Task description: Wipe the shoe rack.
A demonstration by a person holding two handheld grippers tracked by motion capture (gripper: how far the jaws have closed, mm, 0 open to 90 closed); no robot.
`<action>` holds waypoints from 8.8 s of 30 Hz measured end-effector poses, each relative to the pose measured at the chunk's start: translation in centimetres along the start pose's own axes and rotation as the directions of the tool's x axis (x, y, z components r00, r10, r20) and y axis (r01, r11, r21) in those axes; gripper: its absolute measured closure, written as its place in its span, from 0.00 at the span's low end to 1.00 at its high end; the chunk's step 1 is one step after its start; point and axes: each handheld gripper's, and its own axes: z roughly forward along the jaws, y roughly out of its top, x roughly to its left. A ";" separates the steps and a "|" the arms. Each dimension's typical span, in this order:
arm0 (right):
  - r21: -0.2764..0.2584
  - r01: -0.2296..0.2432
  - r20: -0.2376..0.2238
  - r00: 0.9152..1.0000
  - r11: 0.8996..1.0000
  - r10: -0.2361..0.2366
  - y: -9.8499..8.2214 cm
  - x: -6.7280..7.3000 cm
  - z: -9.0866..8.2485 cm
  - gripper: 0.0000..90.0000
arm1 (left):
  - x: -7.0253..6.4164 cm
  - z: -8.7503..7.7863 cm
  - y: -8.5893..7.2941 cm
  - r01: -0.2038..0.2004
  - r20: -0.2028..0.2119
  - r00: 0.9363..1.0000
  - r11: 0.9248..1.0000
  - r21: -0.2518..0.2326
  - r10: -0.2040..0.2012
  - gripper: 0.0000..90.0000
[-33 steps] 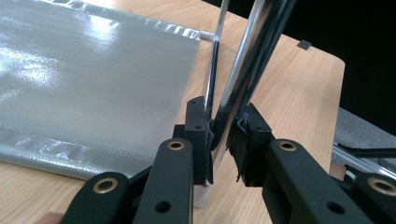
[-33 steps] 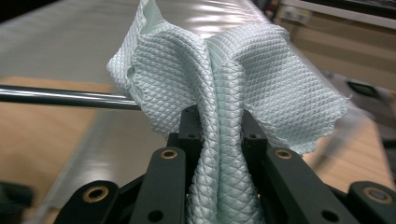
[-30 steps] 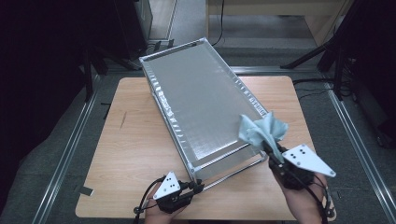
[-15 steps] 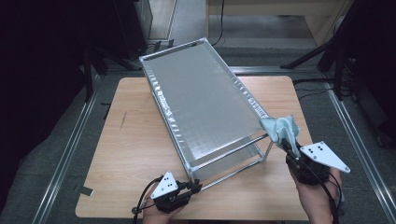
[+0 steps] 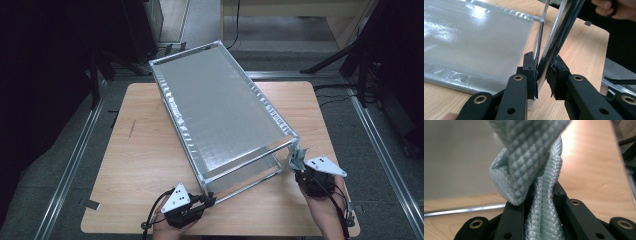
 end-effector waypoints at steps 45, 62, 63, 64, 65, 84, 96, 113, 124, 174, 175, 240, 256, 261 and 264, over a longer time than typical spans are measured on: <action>0.040 -0.066 -0.099 0.993 0.997 0.070 -1.7 -1.2 2.4 0.87 | -0.1 0.0 0.0 -0.009 -0.010 1.000 1.000 0.005 0.009 0.86; -0.208 -0.014 -0.135 0.991 0.978 -0.014 2.2 1.2 -3.4 0.86 | -0.1 0.1 0.0 -0.007 -0.009 1.000 1.000 0.003 0.007 0.86; -0.187 -0.003 -0.147 0.989 0.982 -0.025 1.9 1.6 -2.9 0.86 | -0.1 0.1 0.0 -0.007 -0.009 1.000 1.000 0.003 0.007 0.86; -0.172 0.008 -0.153 0.988 0.985 -0.034 1.7 1.9 -2.5 0.86 | -0.1 0.1 0.0 -0.007 -0.009 1.000 1.000 0.003 0.007 0.86; -0.156 0.020 -0.159 0.986 0.988 -0.045 1.5 2.2 -2.1 0.86 | -0.1 0.1 0.0 -0.007 -0.009 1.000 1.000 0.003 0.007 0.86; -0.121 0.042 -0.010 0.999 0.992 -0.043 -1.0 3.0 1.4 0.88 | -0.1 0.2 0.0 -0.004 0.001 1.000 1.000 0.000 0.004 0.86; -0.269 0.034 -0.005 0.999 0.963 -0.037 1.7 2.6 -2.0 0.88 | -0.2 0.2 0.0 -0.006 -0.002 1.000 1.000 0.001 0.006 0.86; 0.028 0.116 0.023 0.993 0.993 -0.116 -2.6 3.1 3.9 0.88 | -0.4 0.3 0.0 -0.021 -0.004 1.000 1.000 0.008 0.021 0.87; -0.281 0.076 0.044 0.997 0.957 -0.066 2.0 2.3 -2.8 0.88 | -0.5 0.3 0.0 -0.026 -0.007 1.000 1.000 0.008 0.026 0.87; -0.020 0.117 -0.178 0.977 0.993 -0.119 -0.8 8.7 5.2 0.38 | -0.7 -1.0 1.3 -0.070 -0.028 0.997 0.997 0.023 0.071 0.88; -0.016 0.113 -0.188 0.976 0.993 -0.114 -0.8 8.7 5.3 0.39 | -0.6 -1.1 1.4 -0.052 -0.007 0.999 0.998 0.023 0.052 0.87; 0.027 0.120 -0.233 0.966 0.992 -0.110 -1.5 9.5 6.8 0.89 | -1.1 -1.1 1.7 -0.050 -0.007 0.999 0.999 0.003 0.050 0.88; -0.001 0.194 -0.374 0.910 0.981 -0.181 -2.3 15.2 5.5 0.89 | -0.9 -1.3 1.6 -0.051 0.003 0.999 0.999 0.005 0.050 0.88; 0.013 0.155 -0.298 0.944 0.988 -0.144 -2.0 12.3 6.0 0.88 | -0.9 -1.3 1.7 -0.050 0.004 0.999 0.999 0.004 0.050 0.88; 0.022 0.128 -0.252 0.961 0.992 -0.118 -1.8 10.4 6.3 0.88 | -0.9 -1.3 1.7 -0.052 0.003 0.999 0.999 0.005 0.052 0.88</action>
